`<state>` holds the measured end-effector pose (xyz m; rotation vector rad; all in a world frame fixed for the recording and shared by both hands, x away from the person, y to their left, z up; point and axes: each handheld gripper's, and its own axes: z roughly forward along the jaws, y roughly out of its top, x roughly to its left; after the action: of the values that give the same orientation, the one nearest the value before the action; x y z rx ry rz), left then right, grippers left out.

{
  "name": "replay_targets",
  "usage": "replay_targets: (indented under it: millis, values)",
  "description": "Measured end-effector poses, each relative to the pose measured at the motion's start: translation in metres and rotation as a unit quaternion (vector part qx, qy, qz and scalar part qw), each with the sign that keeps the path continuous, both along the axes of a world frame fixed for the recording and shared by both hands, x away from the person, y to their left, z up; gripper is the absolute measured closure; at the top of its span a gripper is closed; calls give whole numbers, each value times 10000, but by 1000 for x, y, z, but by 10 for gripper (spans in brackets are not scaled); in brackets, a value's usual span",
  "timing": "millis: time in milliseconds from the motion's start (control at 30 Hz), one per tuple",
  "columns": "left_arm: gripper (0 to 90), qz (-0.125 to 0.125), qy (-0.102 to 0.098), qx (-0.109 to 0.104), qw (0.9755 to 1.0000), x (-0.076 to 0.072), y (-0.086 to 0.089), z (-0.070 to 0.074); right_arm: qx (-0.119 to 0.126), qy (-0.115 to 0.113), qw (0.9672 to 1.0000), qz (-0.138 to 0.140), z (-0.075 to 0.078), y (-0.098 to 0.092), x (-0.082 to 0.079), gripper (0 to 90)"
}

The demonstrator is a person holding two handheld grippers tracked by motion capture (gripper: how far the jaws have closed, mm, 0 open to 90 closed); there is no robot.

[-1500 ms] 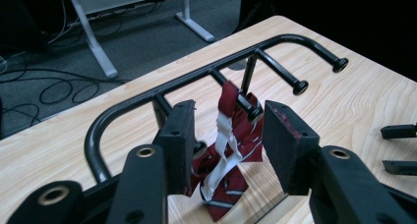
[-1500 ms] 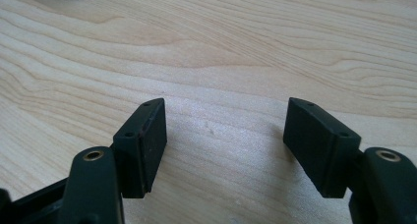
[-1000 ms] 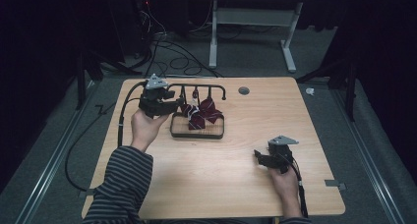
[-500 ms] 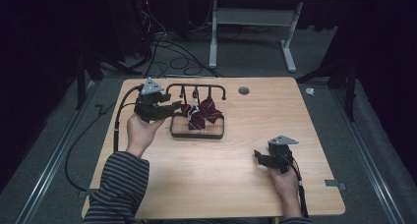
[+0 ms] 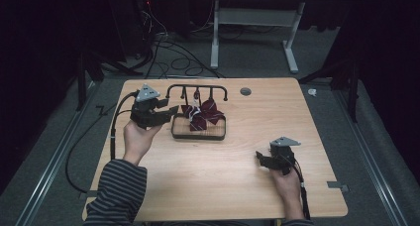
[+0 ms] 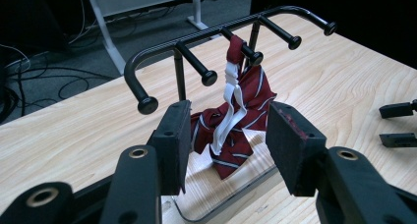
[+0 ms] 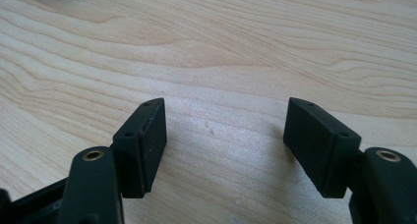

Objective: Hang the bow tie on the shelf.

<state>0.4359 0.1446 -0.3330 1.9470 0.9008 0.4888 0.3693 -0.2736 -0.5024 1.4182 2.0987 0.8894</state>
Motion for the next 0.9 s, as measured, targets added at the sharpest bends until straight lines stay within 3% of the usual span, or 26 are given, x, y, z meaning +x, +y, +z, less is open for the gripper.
replay_targets:
  millis: [233,900]
  values:
    - [525,21,-4,32,10000,-5,3,-3,1,1,10000,0,0,0,0,342]
    - [521,268,77,-211,9994,-22,27,-16,-4,6,10000,1,0,0,0,342]
